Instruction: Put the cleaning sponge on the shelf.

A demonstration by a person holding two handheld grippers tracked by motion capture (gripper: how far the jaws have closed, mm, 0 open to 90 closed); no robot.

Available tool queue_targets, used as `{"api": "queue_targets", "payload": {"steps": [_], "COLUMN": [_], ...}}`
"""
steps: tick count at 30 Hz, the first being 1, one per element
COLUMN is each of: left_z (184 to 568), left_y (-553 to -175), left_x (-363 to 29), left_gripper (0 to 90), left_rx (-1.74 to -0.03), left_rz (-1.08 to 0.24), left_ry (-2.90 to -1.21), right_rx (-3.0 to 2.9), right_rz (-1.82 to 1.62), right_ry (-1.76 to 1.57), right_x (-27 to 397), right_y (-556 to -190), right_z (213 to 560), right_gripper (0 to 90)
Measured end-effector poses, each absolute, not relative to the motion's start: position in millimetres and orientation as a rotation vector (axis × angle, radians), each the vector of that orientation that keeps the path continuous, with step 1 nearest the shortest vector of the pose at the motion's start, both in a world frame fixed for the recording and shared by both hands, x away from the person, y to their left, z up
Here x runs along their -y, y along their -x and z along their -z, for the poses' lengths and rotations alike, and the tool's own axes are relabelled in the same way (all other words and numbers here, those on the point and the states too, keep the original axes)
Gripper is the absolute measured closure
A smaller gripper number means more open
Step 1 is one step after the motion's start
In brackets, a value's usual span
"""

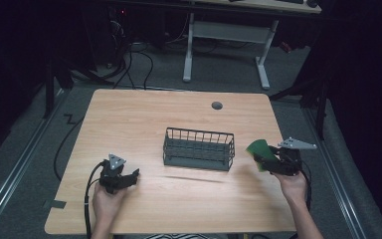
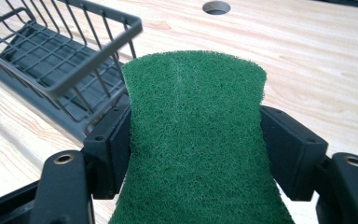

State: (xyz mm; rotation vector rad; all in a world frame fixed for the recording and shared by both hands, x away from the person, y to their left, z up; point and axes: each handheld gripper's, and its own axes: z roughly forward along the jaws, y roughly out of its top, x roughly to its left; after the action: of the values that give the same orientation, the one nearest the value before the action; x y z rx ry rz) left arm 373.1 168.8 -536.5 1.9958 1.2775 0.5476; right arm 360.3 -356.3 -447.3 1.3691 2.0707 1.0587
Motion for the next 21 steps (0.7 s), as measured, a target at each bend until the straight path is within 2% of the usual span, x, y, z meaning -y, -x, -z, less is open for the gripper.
{"api": "queue_targets", "payload": {"steps": [21], "left_z": [537], "left_y": [-373], "left_x": [-169], "left_gripper": [27.4], "left_rx": [-1.275], "left_rz": [-0.547], "left_ry": [-1.997], "right_rx": [-2.070], "right_rz": [-1.178], "right_ry": [-1.198], "right_x": [326], "right_y": [-366], "right_z": [392], "right_gripper": [30.8]}}
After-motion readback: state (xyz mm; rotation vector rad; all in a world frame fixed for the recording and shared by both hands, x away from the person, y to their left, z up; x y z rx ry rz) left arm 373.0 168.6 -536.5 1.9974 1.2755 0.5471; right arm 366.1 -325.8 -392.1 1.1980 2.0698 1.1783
